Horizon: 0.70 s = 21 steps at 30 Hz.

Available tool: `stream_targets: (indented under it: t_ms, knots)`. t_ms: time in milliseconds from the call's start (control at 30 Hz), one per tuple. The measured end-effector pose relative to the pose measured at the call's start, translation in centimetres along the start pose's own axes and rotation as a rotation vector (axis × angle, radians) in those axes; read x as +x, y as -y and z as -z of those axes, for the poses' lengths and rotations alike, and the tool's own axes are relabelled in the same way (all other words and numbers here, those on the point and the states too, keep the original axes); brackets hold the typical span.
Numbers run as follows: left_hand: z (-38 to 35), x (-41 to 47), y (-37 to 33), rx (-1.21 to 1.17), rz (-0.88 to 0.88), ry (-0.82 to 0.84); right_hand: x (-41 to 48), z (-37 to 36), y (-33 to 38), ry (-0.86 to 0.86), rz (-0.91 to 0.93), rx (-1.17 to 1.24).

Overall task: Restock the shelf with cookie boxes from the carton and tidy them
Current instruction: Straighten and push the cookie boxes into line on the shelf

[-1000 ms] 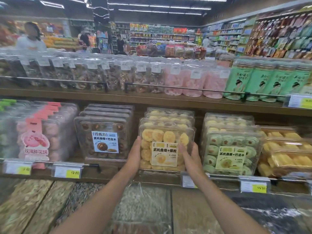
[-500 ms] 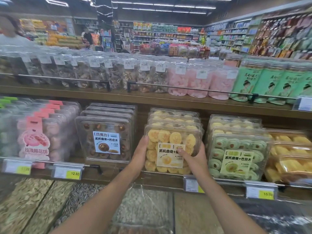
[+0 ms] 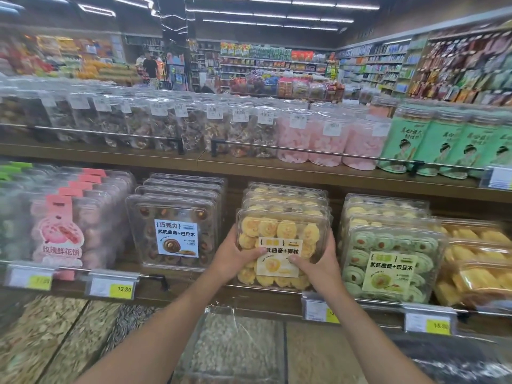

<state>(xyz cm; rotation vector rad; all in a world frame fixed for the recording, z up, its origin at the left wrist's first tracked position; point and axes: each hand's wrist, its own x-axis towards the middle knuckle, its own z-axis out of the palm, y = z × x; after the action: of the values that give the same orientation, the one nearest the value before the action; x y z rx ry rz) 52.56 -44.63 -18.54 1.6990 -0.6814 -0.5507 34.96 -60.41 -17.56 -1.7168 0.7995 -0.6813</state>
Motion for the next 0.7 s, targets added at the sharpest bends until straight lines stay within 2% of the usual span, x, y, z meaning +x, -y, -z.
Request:
stream_targets:
  t_ms: [100,233,433,533,600,700]
  knots:
    - [0.0,-0.8,-0.3,0.039,-0.013,-0.067,-0.8,-0.3,0.9,-0.062,0.044,-0.107]
    - [-0.5,-2.7,-2.5,0.187,-0.125,-0.134,-2.4,-0.6,2.6,-0.145,0.161,-0.345]
    - [0.3,-4.3,-4.5,0.739,-0.428,-0.215,-3.3,-0.2,4.3,-0.201,0.465,-0.935]
    - [0.9,-4.4,-5.2,0.986,-0.384,-0.155,-3.3,-0.1,5.4,-0.175,0.504,-1.196]
    - [0.8,-4.4,-5.4,1.084,-0.354,-0.136,-3.3,-0.1,5.8,-0.142,0.493,-1.262]
    - [0.5,-4.3,-5.0,1.095,-0.350,-0.181,-3.3,0.0,5.9,-0.140,0.487,-1.278]
